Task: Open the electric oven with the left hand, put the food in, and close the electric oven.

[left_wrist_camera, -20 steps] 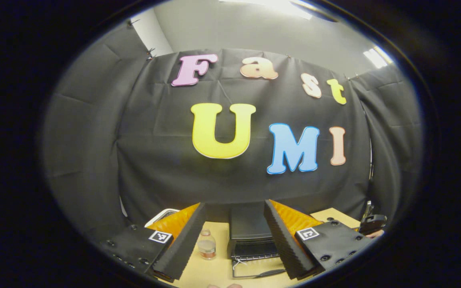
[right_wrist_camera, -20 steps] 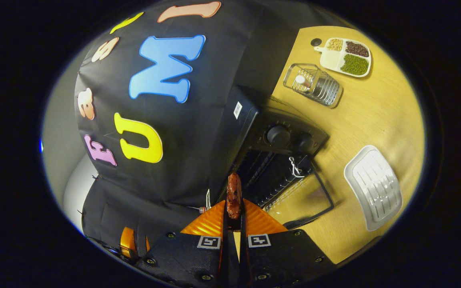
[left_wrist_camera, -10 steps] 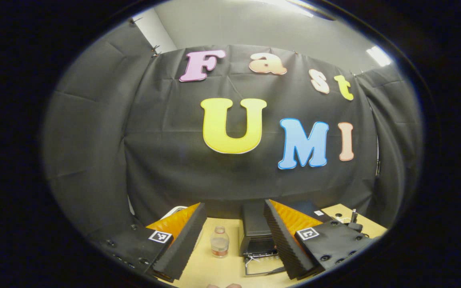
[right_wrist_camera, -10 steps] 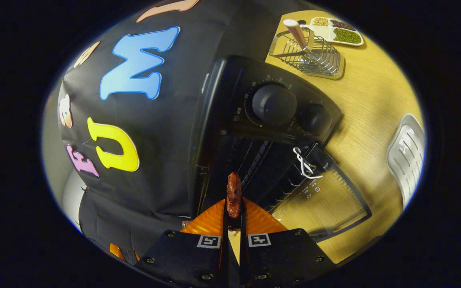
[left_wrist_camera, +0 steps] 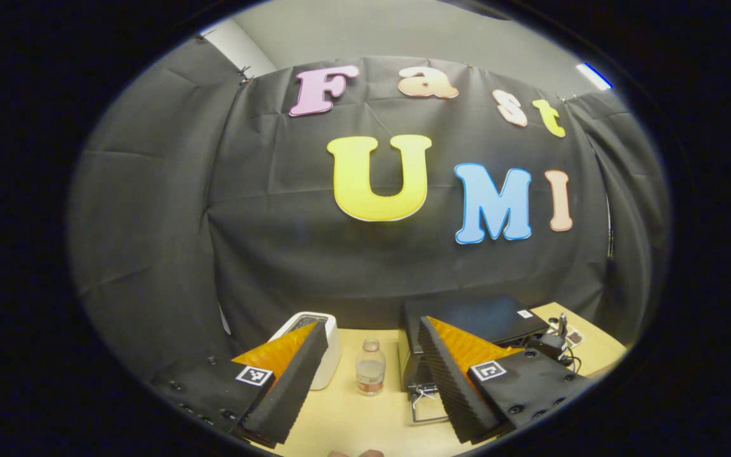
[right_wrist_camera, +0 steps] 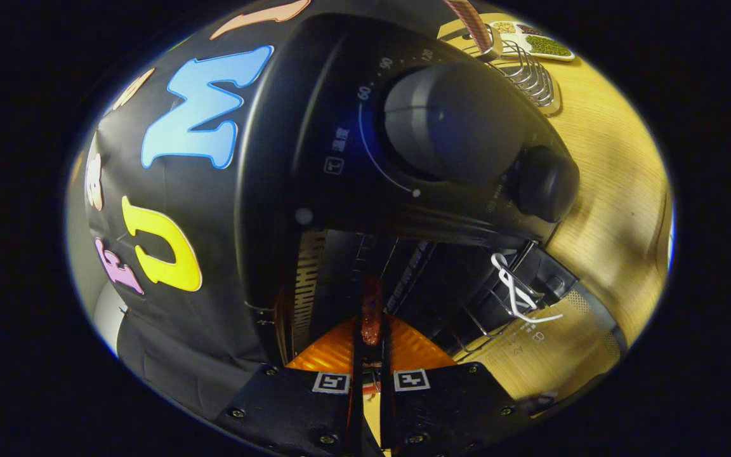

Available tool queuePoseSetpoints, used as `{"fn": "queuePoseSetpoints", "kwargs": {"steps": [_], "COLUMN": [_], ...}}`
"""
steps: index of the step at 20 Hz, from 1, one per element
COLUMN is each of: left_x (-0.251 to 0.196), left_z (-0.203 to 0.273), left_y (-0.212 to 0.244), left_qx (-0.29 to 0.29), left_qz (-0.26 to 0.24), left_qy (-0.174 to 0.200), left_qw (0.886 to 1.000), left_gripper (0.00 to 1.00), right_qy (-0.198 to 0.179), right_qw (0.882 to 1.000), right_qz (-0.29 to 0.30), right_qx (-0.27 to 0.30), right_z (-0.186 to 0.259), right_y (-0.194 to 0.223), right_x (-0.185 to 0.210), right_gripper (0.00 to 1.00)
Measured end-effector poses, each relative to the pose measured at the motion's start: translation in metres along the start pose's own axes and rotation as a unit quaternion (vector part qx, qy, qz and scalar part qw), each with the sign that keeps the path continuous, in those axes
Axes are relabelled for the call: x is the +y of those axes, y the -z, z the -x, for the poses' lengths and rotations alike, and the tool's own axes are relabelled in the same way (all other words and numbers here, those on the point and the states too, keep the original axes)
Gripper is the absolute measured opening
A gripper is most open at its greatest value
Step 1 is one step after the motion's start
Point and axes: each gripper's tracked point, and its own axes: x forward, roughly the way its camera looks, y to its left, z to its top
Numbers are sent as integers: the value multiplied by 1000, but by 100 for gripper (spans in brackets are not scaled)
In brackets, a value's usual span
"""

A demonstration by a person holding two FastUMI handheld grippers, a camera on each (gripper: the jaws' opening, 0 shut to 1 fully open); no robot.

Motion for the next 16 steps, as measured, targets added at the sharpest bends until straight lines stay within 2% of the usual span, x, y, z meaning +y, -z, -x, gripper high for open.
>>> {"fn": "queuePoseSetpoints", "kwargs": {"steps": [1,4,7,10,11,12,13,14,15,16], "left_x": [-2,-10,-18,-24,-26,-30,-32,-34,-36,-40], "left_z": [-2,-1,-2,-1,-2,-3,-3,-4,-5,-5], "left_y": [0,0,0,2,2,0,1,-1,-3,-6], "left_qx": [1,-1,1,2,1,0,-1,-3,-6,-10], "left_qz": [2,0,-3,0,1,1,2,2,4,5], "left_qy": [2,9,18,24,26,28,30,32,34,37], "left_qw": [1000,1000,1000,1000,1000,1000,1000,999,999,999], "left_gripper": [100,98,100,97,97,100,100,98,98,97], "right_qy": [8,57,110,122,133,137,143,145,148,150], "right_qw": [1000,997,988,978,972,967,962,957,952,946], "right_qz": [4,47,108,170,193,213,232,250,267,288], "right_qx": [0,-23,-30,-24,-23,-20,-20,-21,-23,-25], "right_z": [-3,-8,-8,0,-1,6,10,14,20,29], "right_y": [1,-6,-14,-18,-18,-20,-22,-26,-28,-31], "right_x": [-2,-13,-23,-18,-22,-19,-20,-18,-18,-15], "right_gripper": [11,14,29,33,50,55,71,75,84,87]}}
